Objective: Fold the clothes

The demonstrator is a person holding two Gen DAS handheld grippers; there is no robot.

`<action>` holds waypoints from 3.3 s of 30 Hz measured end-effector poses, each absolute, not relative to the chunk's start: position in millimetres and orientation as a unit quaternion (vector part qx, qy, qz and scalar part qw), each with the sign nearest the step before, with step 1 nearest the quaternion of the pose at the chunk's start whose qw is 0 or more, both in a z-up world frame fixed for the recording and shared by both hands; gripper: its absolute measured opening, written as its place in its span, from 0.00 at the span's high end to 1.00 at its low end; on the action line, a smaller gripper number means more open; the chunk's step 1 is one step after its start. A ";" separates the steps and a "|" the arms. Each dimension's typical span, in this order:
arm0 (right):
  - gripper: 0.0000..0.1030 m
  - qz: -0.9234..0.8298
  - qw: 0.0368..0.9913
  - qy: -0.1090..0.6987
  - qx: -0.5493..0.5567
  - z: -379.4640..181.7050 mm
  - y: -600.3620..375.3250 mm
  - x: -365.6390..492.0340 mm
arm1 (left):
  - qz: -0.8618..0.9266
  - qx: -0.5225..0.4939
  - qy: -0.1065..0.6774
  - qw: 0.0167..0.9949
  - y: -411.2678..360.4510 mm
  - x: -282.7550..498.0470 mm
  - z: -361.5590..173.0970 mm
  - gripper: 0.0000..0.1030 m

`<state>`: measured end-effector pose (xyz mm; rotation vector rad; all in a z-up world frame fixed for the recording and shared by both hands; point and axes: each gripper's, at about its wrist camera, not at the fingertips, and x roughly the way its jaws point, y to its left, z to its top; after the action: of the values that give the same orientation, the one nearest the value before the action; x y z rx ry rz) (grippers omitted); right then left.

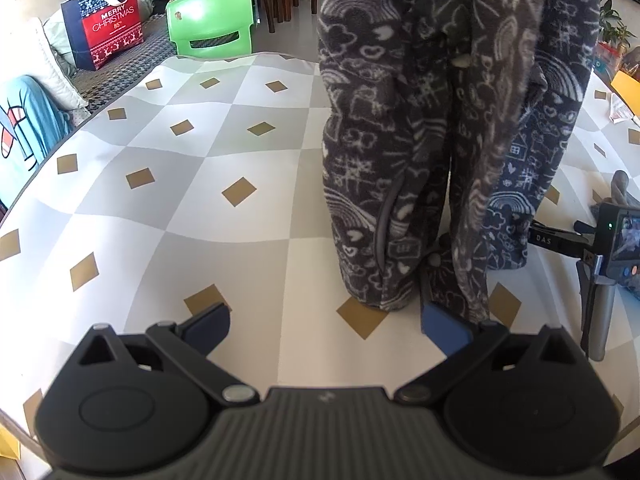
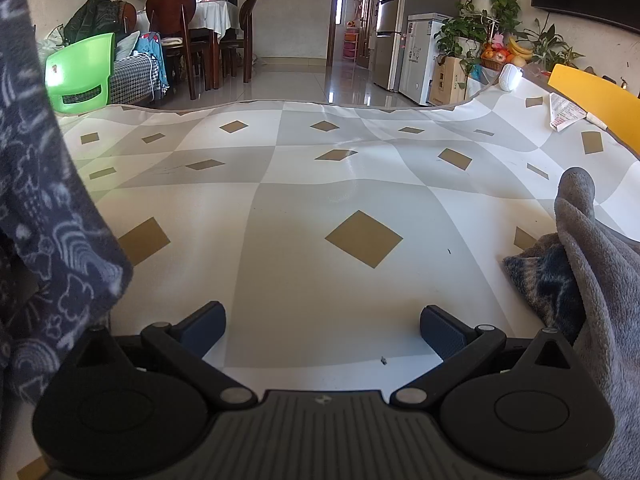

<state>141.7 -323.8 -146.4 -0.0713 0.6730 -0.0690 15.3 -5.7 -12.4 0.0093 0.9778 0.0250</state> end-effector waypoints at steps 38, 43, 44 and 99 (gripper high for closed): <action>0.00 -0.034 0.943 0.330 -0.035 -145.7 -323.3 141.6 | 0.015 -0.028 0.436 0.900 -14.0 26.2 1.2 0.00; 0.00 -0.034 0.943 0.330 -0.035 -145.8 -323.4 141.6 | 0.003 -0.019 0.421 0.907 -23.2 36.0 6.7 0.00; 0.00 -0.034 0.943 0.330 -0.035 -145.8 -323.4 141.6 | 0.002 -0.017 0.422 0.906 -23.9 39.1 7.7 0.00; 0.00 -0.034 0.943 0.330 -0.035 -146.4 -323.3 142.1 | 0.084 -0.018 0.416 0.905 1.8 21.3 36.3 0.00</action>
<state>142.1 -323.3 -146.3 -0.0716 0.6729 -0.0697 21.3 1.8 36.3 -0.0362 0.8599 0.1729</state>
